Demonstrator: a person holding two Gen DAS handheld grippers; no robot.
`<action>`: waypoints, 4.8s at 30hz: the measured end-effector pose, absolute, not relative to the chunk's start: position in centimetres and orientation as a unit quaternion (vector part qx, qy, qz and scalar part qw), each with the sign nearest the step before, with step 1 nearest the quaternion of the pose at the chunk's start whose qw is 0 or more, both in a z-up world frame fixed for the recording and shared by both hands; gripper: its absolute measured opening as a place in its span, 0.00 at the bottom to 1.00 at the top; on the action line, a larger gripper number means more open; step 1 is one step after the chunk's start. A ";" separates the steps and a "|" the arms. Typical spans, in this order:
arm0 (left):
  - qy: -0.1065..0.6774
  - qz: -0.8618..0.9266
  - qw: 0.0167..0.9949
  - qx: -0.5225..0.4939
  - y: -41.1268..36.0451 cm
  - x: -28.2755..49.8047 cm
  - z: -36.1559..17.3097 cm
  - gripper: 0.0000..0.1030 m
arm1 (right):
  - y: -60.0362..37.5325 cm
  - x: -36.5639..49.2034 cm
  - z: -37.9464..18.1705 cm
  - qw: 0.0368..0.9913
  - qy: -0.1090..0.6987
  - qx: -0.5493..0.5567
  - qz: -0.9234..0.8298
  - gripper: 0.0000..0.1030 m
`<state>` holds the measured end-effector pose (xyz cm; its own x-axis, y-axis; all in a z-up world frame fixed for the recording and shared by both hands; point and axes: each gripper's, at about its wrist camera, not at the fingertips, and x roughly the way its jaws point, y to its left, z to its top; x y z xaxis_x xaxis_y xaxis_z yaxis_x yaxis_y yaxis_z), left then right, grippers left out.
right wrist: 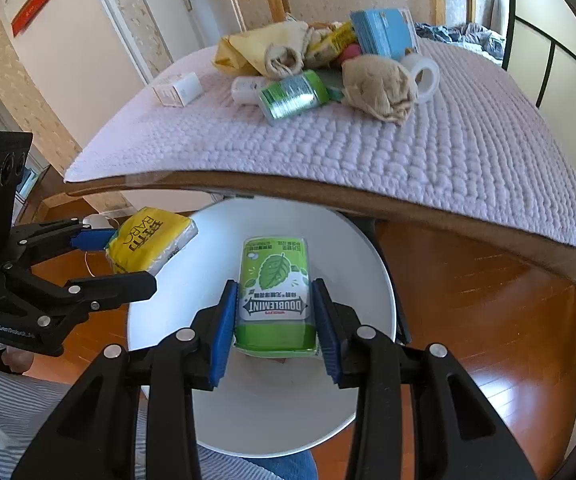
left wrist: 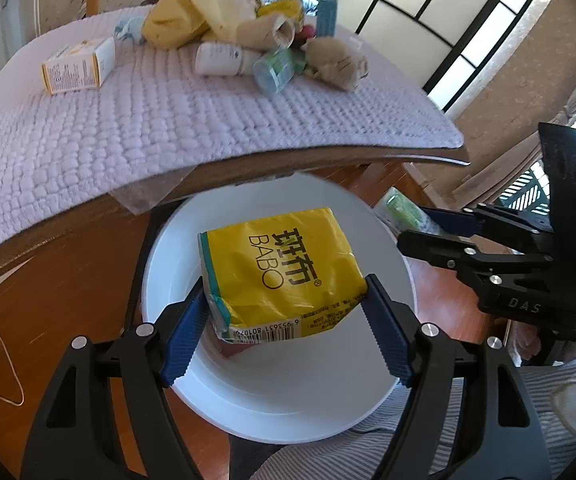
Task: Collect trash
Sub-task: 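Open the left gripper to drop the yellow bag while the right releases the green bottle, then grasp the white vitamin B box with the left gripper while the right grasps the crumpled tissue, then carry the white box and crumpled tissue with both grippers over the white bin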
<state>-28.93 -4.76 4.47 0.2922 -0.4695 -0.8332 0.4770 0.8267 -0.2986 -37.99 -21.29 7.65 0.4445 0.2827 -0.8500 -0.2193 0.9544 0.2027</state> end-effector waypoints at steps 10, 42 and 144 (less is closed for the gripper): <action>0.542 -0.274 0.794 0.022 -5.2 -28.3 2.3 0.74 | -21.3 -37.5 5.8 0.839 0.524 0.032 0.145 0.36; 0.554 -0.260 0.786 0.084 -10.6 -27.3 -1.6 0.74 | -20.8 -36.2 2.5 0.817 0.558 0.023 0.145 0.36; 0.429 -0.135 0.893 0.016 -5.2 -12.4 4.9 0.64 | -21.9 -24.5 8.3 0.902 0.428 0.044 0.045 0.51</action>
